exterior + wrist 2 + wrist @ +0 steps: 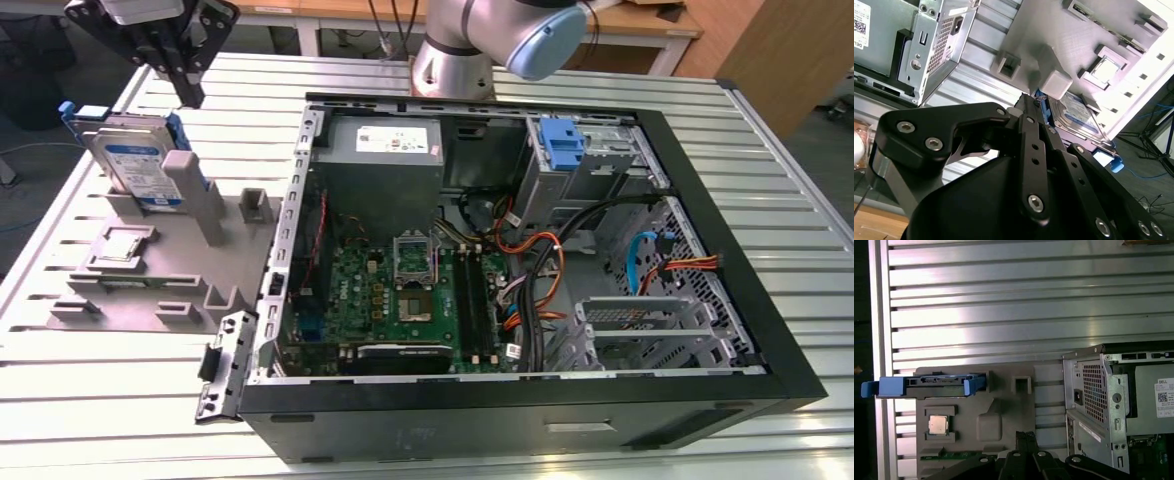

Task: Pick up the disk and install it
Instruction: 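Reach for the disk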

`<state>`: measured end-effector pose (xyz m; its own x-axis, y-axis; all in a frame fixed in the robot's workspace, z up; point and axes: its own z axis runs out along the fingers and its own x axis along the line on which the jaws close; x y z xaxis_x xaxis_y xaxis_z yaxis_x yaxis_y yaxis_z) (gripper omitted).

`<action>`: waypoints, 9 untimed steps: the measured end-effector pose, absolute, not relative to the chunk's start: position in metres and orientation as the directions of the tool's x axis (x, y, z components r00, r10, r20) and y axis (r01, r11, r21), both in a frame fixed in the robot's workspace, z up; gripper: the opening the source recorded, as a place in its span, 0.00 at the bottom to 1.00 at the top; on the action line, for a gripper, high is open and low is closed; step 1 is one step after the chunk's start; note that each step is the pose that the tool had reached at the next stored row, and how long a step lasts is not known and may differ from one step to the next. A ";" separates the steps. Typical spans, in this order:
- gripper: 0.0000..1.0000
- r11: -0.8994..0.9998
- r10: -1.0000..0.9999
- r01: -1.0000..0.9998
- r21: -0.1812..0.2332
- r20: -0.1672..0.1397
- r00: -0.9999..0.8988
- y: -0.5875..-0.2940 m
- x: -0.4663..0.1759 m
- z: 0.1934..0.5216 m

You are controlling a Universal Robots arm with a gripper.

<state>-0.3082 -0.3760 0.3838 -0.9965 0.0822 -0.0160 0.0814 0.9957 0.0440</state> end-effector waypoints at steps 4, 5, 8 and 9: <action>0.10 0.996 0.082 0.081 0.044 -0.016 -0.996 -0.376 -0.310 0.384; 0.10 0.996 0.082 0.081 0.044 -0.016 -0.996 -0.376 -0.310 0.384; 0.10 0.996 0.082 0.081 0.044 -0.016 -0.996 -0.376 -0.312 0.384; 0.10 0.996 0.082 0.081 0.044 -0.016 -0.996 -0.376 -0.312 0.384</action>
